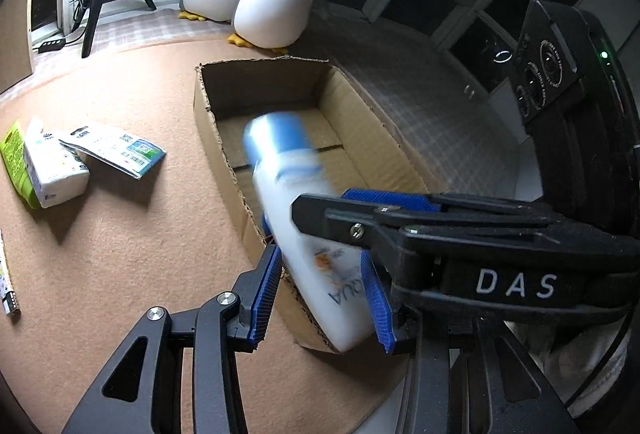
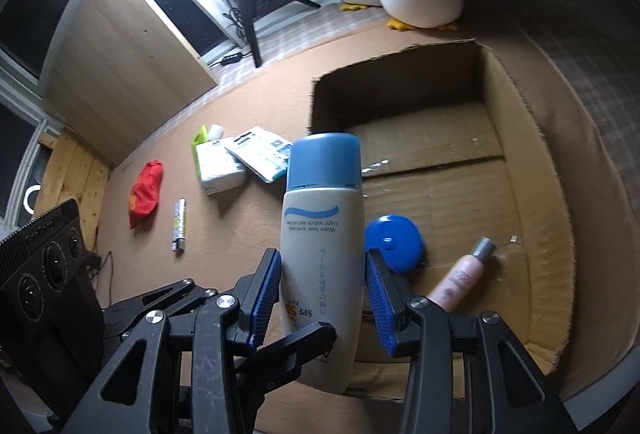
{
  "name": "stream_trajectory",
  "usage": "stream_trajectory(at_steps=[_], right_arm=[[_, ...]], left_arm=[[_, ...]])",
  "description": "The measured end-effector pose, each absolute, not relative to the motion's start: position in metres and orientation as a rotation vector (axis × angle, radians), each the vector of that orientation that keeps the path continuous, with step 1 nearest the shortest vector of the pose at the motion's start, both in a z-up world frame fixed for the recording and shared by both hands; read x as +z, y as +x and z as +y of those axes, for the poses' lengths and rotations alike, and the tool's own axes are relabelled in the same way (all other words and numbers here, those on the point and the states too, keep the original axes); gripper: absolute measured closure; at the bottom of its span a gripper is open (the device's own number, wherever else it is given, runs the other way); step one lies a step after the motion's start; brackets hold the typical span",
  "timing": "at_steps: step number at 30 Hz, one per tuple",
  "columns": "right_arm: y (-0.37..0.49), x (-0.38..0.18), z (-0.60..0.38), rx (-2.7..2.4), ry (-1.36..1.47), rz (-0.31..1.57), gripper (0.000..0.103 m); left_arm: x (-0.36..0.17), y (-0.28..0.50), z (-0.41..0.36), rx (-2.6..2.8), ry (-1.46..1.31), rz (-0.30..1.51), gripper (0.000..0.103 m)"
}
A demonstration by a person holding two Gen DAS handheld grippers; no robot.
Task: Organize objects
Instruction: 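Carry the sunscreen bottle with the right tool into the box and release, then move both tools toward the red pouch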
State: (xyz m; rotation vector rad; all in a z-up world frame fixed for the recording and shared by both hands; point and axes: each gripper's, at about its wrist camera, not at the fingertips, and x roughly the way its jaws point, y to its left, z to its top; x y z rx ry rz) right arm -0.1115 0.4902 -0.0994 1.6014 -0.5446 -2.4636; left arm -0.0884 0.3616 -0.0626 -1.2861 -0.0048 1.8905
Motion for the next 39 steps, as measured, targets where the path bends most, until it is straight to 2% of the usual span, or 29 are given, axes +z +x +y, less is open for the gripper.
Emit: stream_trajectory(at_steps=[1,3,5,12,17,25,33,36,37,39], right_arm=[[-0.110,-0.098,0.491,-2.492,1.601,-0.511,0.058],[-0.108,-0.095,0.493,-2.520,1.583,-0.485,0.042],[-0.105,-0.092,0.494,-2.540,1.563,-0.475,0.040],[-0.097,-0.088,0.484,-2.569,1.541,-0.439,0.039],[-0.093,-0.087,0.474,-2.578,1.499,-0.516,0.039],[-0.100,-0.076,0.432,-2.589,1.404,-0.486,0.039],[-0.123,-0.081,0.363,-2.508,1.453,-0.381,0.039],[-0.137,-0.084,0.337,-2.463,1.474,-0.372,0.040],[-0.142,-0.083,0.328,-2.456,1.475,-0.362,0.040],[-0.154,-0.083,0.308,-2.438,1.476,-0.340,0.039]], left_arm=[[-0.062,-0.085,0.357,1.895,-1.285,0.001,0.055],[-0.062,-0.085,0.355,1.911,-1.283,0.005,0.054],[-0.061,-0.085,0.350,1.919,-1.287,0.001,0.054],[-0.053,-0.082,0.319,1.980,-1.284,0.005,0.054],[-0.047,-0.083,0.282,2.030,-1.286,-0.015,0.054],[-0.046,-0.100,0.189,2.143,-1.327,-0.097,0.050],[-0.055,-0.125,0.083,2.271,-1.374,-0.199,0.048],[-0.060,-0.140,0.044,2.324,-1.384,-0.250,0.037],[-0.061,-0.147,0.032,2.342,-1.383,-0.261,0.030],[-0.064,-0.158,0.010,2.359,-1.385,-0.268,0.026]])
